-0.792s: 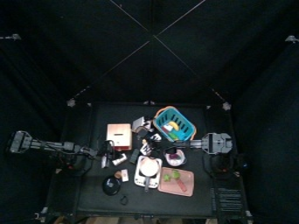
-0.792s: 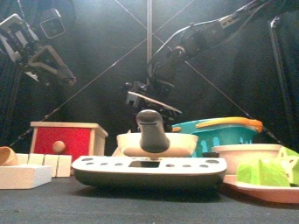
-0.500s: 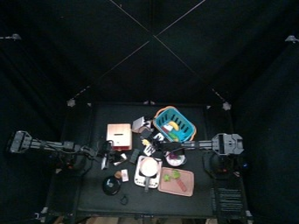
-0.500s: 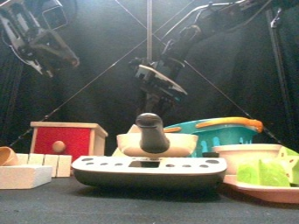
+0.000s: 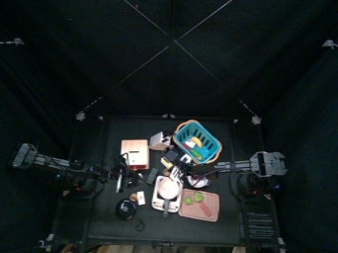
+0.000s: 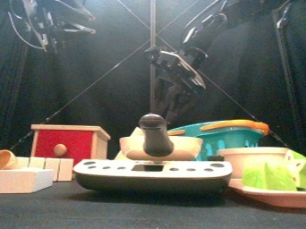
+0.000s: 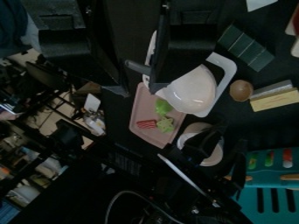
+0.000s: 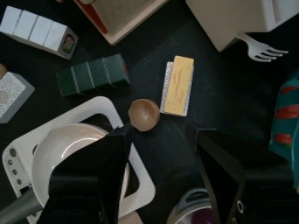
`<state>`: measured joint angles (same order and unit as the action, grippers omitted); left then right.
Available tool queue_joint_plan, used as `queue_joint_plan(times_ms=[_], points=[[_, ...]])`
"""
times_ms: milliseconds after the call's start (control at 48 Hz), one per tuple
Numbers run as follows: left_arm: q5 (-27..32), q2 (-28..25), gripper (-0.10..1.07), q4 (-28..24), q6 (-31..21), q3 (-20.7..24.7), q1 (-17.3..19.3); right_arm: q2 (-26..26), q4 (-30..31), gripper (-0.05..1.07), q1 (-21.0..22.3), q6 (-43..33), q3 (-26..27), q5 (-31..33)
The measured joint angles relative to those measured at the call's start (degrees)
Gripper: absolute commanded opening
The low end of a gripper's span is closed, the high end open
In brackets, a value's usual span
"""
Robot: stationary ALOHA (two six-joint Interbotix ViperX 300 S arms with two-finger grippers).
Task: Grab rice
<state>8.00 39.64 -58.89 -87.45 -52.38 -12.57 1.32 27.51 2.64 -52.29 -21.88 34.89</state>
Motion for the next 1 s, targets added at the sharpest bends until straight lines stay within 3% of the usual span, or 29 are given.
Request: queue_joint_plan(times_ms=[125, 229, 292, 458, 562, 729, 1000], points=[[8.7, 0.0, 0.7, 0.4, 1.2, 2.9, -4.9, -0.5, -0.1, 0.86, 0.0, 0.0, -0.6, -0.1], [16.9, -0.1, 0.7, 2.8, 5.5, 5.0, -9.0, -0.5, -0.1, 0.86, 0.0, 0.0, -0.7, 0.0], [21.4, -0.2, 0.7, 5.3, 9.1, 6.2, -10.5, -0.5, -0.1, 0.86, 0.0, 0.0, -0.7, -0.1], [38.5, -2.3, 0.71, 19.2, 25.1, 11.8, -12.2, -0.5, -0.1, 0.86, 0.0, 0.0, -0.8, -0.1], [42.8, -4.0, 0.71, 23.4, 31.9, 13.3, -12.2, -0.5, -0.1, 0.86, 0.0, 0.1, -1.3, -0.1], [43.9, -7.8, 0.71, 24.9, 27.5, 13.4, -12.2, -0.7, -1.4, 0.86, 0.0, 0.0, -2.5, -0.1], [47.0, -15.8, 0.71, 25.8, 11.4, 14.9, -14.0, -4.1, -2.1, 0.86, -1.0, 0.1, -5.2, -0.2]])
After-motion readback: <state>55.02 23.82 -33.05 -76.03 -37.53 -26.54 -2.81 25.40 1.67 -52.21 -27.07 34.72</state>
